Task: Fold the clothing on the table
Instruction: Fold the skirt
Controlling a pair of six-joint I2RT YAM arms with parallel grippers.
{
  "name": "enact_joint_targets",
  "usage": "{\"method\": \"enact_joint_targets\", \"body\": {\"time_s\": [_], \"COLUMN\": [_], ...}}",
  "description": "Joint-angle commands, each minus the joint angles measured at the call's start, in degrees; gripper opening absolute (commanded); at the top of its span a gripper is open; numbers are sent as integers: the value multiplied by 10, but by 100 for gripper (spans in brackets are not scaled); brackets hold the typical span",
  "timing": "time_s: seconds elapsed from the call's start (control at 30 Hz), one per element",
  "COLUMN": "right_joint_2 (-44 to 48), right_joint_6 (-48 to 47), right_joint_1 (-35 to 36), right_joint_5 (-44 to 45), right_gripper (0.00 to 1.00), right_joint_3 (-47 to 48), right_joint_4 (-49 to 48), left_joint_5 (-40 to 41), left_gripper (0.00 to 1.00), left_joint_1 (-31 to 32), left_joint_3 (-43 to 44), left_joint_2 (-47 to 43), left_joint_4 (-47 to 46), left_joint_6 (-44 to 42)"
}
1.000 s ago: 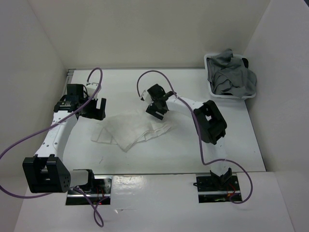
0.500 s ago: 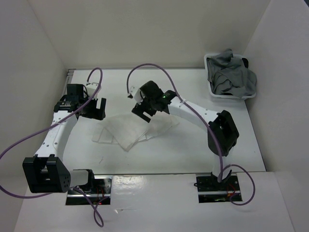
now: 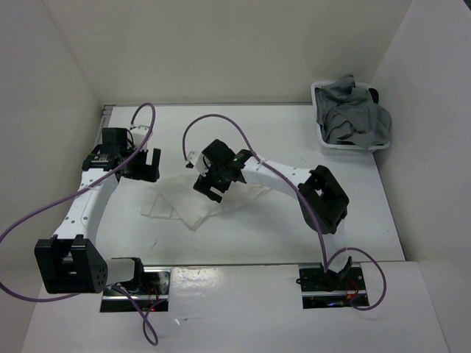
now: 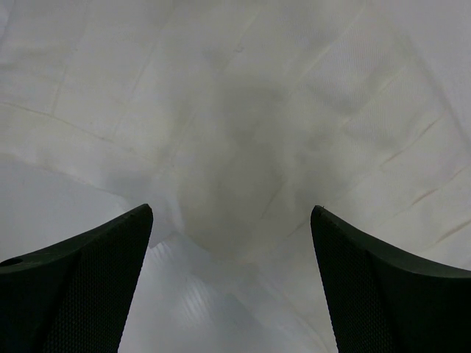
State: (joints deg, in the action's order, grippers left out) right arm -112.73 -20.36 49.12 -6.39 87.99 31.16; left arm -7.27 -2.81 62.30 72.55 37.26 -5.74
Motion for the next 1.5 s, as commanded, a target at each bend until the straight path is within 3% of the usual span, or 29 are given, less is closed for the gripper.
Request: {"method": "enact_joint_targets", "body": {"time_s": [0.0,0.67,0.83,1.2,1.47], "right_joint_2": [-17,-139,-151,-156,-130], "right_joint_6": [26,96,102,108,89], "right_joint_1": [12,36,4,-84,-87], "right_joint_5": [-3,62,74,30,-23], "right_gripper": [92,92,92,92,92], "right_joint_3": [30,117,117,122,122], "right_joint_4": [-39,-47,-47,-29,-3], "left_joint_5": [10,16,16,10,-41], "left_gripper": [99,99,99,99,99], "left_joint_1": [-3,-3,-3,-3,-3], "left_joint_3": [-6,-6,-6,-6,-6], "left_joint_2": [-6,6,6,6,21], "left_joint_4": [-14,-14,-14,-14,-14], "left_joint_6": [15,20,20,20,13]}}
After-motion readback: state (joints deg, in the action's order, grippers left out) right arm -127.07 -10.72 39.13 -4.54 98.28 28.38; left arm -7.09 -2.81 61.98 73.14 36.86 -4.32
